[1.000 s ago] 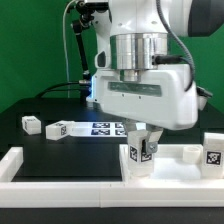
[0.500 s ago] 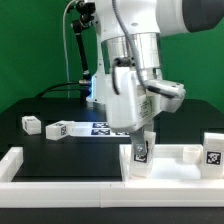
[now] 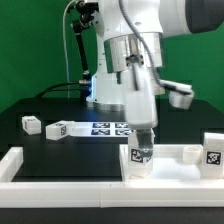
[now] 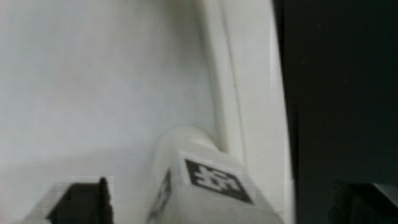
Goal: Assemble square table
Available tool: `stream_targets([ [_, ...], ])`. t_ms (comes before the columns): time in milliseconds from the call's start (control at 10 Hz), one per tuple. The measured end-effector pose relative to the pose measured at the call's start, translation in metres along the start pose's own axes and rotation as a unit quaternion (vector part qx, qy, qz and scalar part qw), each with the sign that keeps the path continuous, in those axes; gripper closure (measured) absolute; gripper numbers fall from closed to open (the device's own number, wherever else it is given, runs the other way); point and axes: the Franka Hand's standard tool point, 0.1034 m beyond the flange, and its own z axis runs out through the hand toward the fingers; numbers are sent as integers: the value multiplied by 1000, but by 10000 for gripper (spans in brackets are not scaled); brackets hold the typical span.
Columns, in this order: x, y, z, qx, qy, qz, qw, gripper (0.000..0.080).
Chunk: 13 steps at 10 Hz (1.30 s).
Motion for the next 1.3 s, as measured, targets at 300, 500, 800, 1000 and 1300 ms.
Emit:
stream_targets([
  [300,4,4,1,7,11,-148,989,151],
  [500,5,4,1,6,12,-206,978,151],
  [800,8,4,1,-6,21,-322,946,151],
  [1000,8,4,1,-6,21,-303,953,408],
  [1300,11,7,1,-7,22,-192,981,505],
])
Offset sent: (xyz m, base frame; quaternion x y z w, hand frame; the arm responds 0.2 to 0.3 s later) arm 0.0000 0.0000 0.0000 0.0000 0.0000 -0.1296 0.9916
